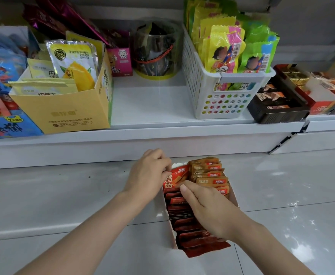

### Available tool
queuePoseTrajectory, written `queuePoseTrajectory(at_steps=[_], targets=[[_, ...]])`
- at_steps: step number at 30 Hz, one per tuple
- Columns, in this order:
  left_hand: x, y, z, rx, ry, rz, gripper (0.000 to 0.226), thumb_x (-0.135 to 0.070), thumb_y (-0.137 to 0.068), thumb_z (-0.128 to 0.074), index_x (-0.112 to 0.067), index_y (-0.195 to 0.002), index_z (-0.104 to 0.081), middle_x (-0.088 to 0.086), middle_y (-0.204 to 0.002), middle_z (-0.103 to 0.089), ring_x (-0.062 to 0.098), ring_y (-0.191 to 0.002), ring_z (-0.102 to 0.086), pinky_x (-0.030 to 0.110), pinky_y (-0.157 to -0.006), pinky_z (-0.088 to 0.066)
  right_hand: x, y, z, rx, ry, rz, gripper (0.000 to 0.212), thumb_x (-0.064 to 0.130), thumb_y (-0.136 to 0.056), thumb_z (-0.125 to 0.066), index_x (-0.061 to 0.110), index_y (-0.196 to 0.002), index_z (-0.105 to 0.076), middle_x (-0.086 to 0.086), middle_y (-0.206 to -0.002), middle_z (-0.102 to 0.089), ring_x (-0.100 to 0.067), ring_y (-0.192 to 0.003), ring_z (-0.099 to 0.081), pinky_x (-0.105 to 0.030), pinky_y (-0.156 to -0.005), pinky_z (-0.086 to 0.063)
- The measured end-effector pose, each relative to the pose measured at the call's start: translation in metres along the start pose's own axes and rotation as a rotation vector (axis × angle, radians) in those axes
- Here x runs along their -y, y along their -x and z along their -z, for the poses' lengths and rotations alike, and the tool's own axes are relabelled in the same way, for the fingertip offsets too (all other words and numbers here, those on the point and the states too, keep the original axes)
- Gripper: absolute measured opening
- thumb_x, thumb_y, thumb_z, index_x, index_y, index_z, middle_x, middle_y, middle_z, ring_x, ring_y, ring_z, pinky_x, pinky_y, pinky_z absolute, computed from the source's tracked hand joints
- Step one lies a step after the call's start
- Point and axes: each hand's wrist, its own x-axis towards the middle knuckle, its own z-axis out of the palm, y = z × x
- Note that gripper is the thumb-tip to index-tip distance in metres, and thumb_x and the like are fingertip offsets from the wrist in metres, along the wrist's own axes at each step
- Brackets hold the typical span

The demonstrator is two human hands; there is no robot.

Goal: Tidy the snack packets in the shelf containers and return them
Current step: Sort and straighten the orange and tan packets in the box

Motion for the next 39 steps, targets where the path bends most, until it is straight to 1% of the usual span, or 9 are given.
queuePoseTrajectory(at_steps=[6, 9, 13, 17, 22, 25, 30, 35, 39], targets=[[-0.005, 0.009, -0.004, 0.037, 0.059, 0.008, 0.007, -0.021, -0.100, -0.054, -0.016, -0.101, -0.058, -0.004, -0.110, -0.054, 0.013, -0.109, -0.045, 0.023, -0.090, -0.038, 0.000, 0.000, -0.003, -0.045, 0.043, -0.022, 0.037, 0.053, -0.102, -0.018, 0.038, -0.095, -0.051, 0.014, -0.091, -0.064, -0.003, -0.090, -0.060, -0.026, -0.086, -0.048], [-0.012, 0.014, 0.001, -0.018, 0.106, 0.063, 0.010, -0.021, -0.103, -0.048, -0.021, -0.094, -0.044, -0.003, -0.094, -0.065, 0.015, -0.084, -0.059, 0.024, -0.072, -0.046, 0.000, 0.001, -0.002, -0.049, 0.069, -0.046, 0.036, 0.051, -0.104, -0.019, 0.036, -0.096, -0.050, 0.013, -0.093, -0.063, -0.006, -0.091, -0.059, -0.031, -0.090, -0.046], [-0.020, 0.004, 0.028, -0.200, 0.197, 0.098, 0.015, -0.018, -0.103, -0.049, -0.024, -0.093, -0.040, -0.014, -0.062, -0.049, 0.001, -0.052, -0.045, 0.017, -0.048, -0.033, 0.004, 0.001, 0.001, -0.024, 0.073, -0.068, 0.036, 0.051, -0.104, -0.020, 0.031, -0.102, -0.050, 0.008, -0.097, -0.065, -0.012, -0.093, -0.061, -0.040, -0.093, -0.047], [-0.024, -0.015, 0.069, -0.296, 0.329, 0.038, 0.014, -0.021, -0.102, -0.053, -0.024, -0.093, -0.043, -0.006, -0.065, -0.057, 0.007, -0.058, -0.054, 0.029, -0.053, -0.042, 0.010, -0.004, 0.006, -0.018, -0.023, -0.137, 0.033, 0.057, -0.102, -0.028, 0.031, -0.108, -0.049, 0.011, -0.102, -0.067, -0.008, -0.095, -0.064, -0.036, -0.090, -0.050], [-0.020, -0.016, 0.088, -0.271, 0.382, 0.032, 0.016, -0.023, -0.102, -0.053, -0.028, -0.093, -0.041, -0.002, -0.075, -0.067, 0.014, -0.071, -0.067, 0.043, -0.060, -0.057, 0.016, 0.002, 0.013, -0.151, -0.381, -0.274, 0.063, 0.087, -0.071, -0.040, 0.038, -0.109, -0.050, 0.019, -0.107, -0.067, 0.004, -0.096, -0.063, -0.016, -0.075, -0.042], [-0.019, -0.013, 0.079, -0.190, 0.498, 0.090, 0.019, -0.019, -0.101, -0.054, -0.028, -0.089, -0.042, 0.002, -0.075, -0.069, 0.022, -0.079, -0.069, 0.051, -0.066, -0.057, 0.016, 0.005, 0.018, -0.111, -0.638, -0.262, 0.046, 0.076, -0.078, -0.048, 0.054, -0.117, -0.053, 0.021, -0.109, -0.070, 0.004, -0.099, -0.067, -0.023, -0.087, -0.048], [-0.022, -0.010, 0.059, -0.116, 0.667, 0.200, 0.018, -0.021, -0.100, -0.056, -0.029, -0.089, -0.045, 0.004, -0.082, -0.074, 0.021, -0.084, -0.072, 0.050, -0.072, -0.060, 0.014, 0.003, 0.013, -0.139, -0.663, -0.325, 0.026, 0.047, -0.096, -0.051, 0.034, -0.113, -0.066, 0.013, -0.104, -0.075, -0.008, -0.098, -0.072, -0.038, -0.097, -0.054], [-0.024, 0.001, 0.041, 0.002, 1.031, 0.427, 0.019, -0.020, -0.094, -0.065, -0.022, -0.108, -0.053, 0.002, -0.090, -0.078, 0.015, -0.084, -0.075, 0.030, -0.066, -0.058, 0.009, 0.003, 0.013, -0.176, -0.784, -0.392, 0.027, 0.043, -0.100, -0.050, 0.027, -0.112, -0.068, 0.005, -0.104, -0.076, -0.015, -0.096, -0.073, -0.040, -0.093, -0.054], [-0.021, 0.014, 0.030, 0.064, 1.078, 0.497, 0.017, -0.009, -0.095, -0.064, -0.010, -0.111, -0.059, 0.005, -0.093, -0.078, 0.018, -0.088, -0.075, 0.034, -0.074, -0.059, 0.009, 0.002, 0.011, -0.179, -0.758, -0.366, 0.029, 0.045, -0.097, -0.050, 0.028, -0.113, -0.067, 0.007, -0.103, -0.076, -0.014, -0.095, -0.074, -0.038, -0.092, -0.056]])
